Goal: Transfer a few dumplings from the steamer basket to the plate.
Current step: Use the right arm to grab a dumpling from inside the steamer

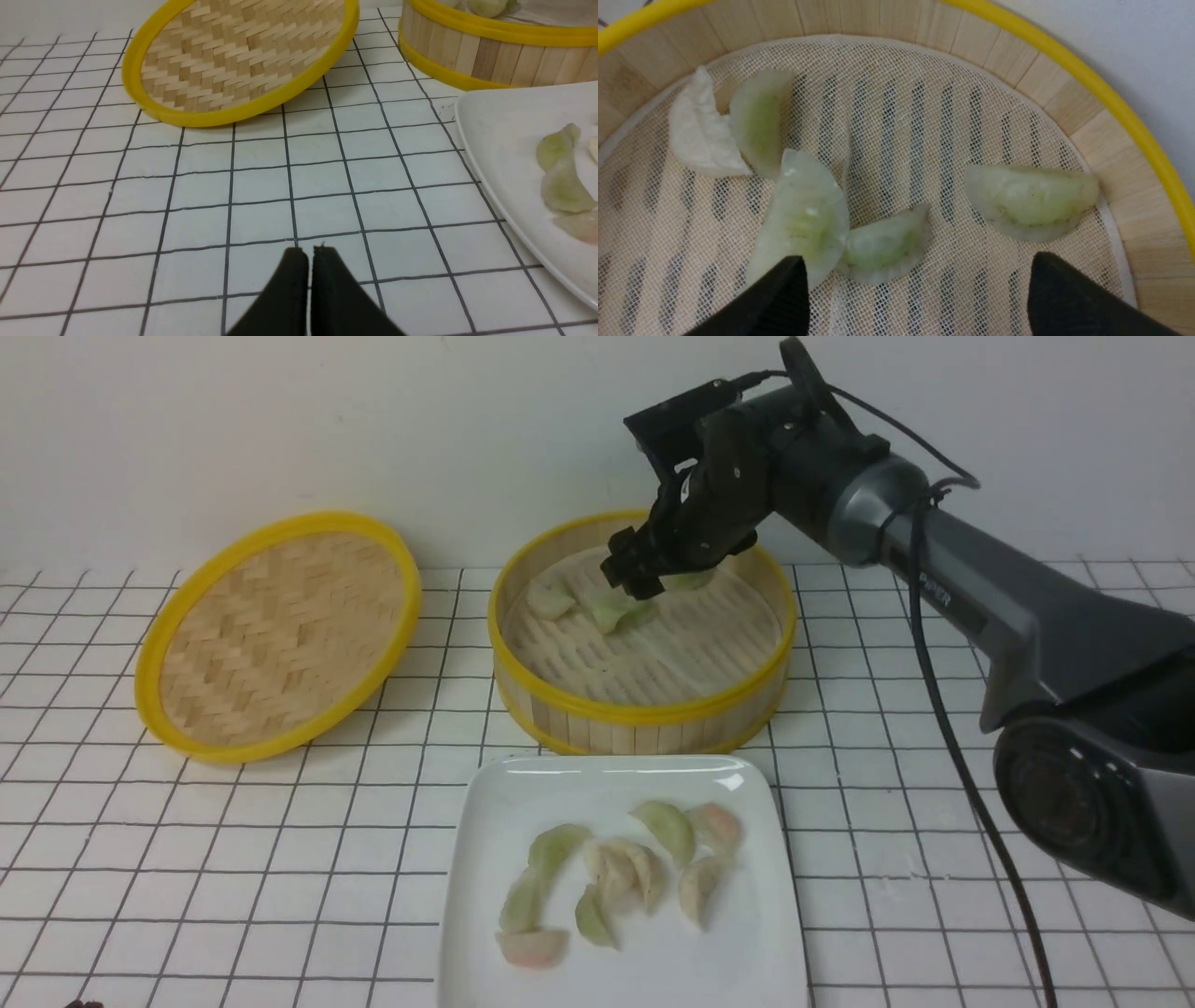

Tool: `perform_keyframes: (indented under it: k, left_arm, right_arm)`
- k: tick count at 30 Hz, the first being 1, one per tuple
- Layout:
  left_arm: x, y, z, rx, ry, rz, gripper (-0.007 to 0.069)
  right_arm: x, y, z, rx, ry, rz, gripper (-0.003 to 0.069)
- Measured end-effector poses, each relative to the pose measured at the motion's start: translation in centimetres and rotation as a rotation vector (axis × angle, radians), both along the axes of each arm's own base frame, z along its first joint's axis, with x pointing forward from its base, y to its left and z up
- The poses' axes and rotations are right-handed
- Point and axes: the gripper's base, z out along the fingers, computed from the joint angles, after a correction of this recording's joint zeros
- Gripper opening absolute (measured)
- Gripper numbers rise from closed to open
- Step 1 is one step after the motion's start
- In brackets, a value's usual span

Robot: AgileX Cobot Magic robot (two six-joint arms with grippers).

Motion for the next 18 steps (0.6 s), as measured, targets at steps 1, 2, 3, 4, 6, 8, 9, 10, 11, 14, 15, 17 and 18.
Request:
perform_keyframes:
  k: [1, 2, 3, 4, 6, 8, 9, 10, 11, 14, 15, 17, 18]
  left_arm:
    - [0.0, 0.0, 0.0, 0.000, 0.000, 0.000, -0.0006]
    - [0.0, 0.0, 0.0, 0.000, 0.000, 0.000, -0.0006]
    - [0.0, 0.0, 0.0, 0.000, 0.000, 0.000, -0.0006]
    - [0.0, 0.0, 0.0, 0.000, 0.000, 0.000, -0.0006]
    - [0.0, 0.0, 0.0, 0.000, 0.000, 0.000, -0.0006]
    - [0.0, 0.0, 0.0, 0.000, 0.000, 0.000, -0.0006]
    - [0.0, 0.0, 0.0, 0.000, 0.000, 0.000, -0.0006]
    - [0.0, 0.0, 0.0, 0.000, 0.000, 0.000, -0.0006]
    - [0.0, 0.0, 0.0, 0.000, 0.000, 0.000, -0.0006]
    - [0.0, 0.0, 0.0, 0.000, 0.000, 0.000, -0.0006]
    - [0.0, 0.0, 0.0, 0.000, 0.000, 0.000, -0.0006]
    - [0.0, 0.0, 0.0, 0.000, 0.000, 0.000, -0.0006]
    - [0.0, 0.0, 0.0, 0.000, 0.000, 0.000, -0.0006]
  right_arm:
    - [-0.1, 0.0, 0.1, -0.003, 0.007, 0.000, 0.0572]
    - [-0.3, -0.1, 0.5, -0.014, 0.030, -0.003, 0.0572]
    - [-0.3, -0.1, 0.6, -0.015, 0.033, -0.003, 0.0572]
    - [-0.6, -0.3, 1.3, -0.030, 0.064, -0.008, 0.0572]
    - [-0.9, -0.5, 2.2, -0.040, 0.079, -0.011, 0.0567]
    - [-1.2, -0.7, 3.2, -0.058, 0.094, -0.016, 0.0552]
    - [-1.2, -0.8, 3.6, -0.060, 0.089, -0.016, 0.0538]
    - [-1.2, -0.9, 4.2, -0.063, 0.075, -0.016, 0.0517]
    - [-1.2, -0.9, 4.5, -0.064, 0.065, -0.018, 0.0496]
    - [-1.2, -1.0, 4.8, -0.072, 0.049, -0.018, 0.0430]
    - [-1.0, -1.1, 4.6, -0.072, 0.042, -0.019, 0.0411]
    - [-0.2, -1.2, 4.1, -0.055, 0.004, -0.021, 0.0368]
    - [0.3, -1.4, 3.6, -0.049, -0.015, -0.023, 0.0351]
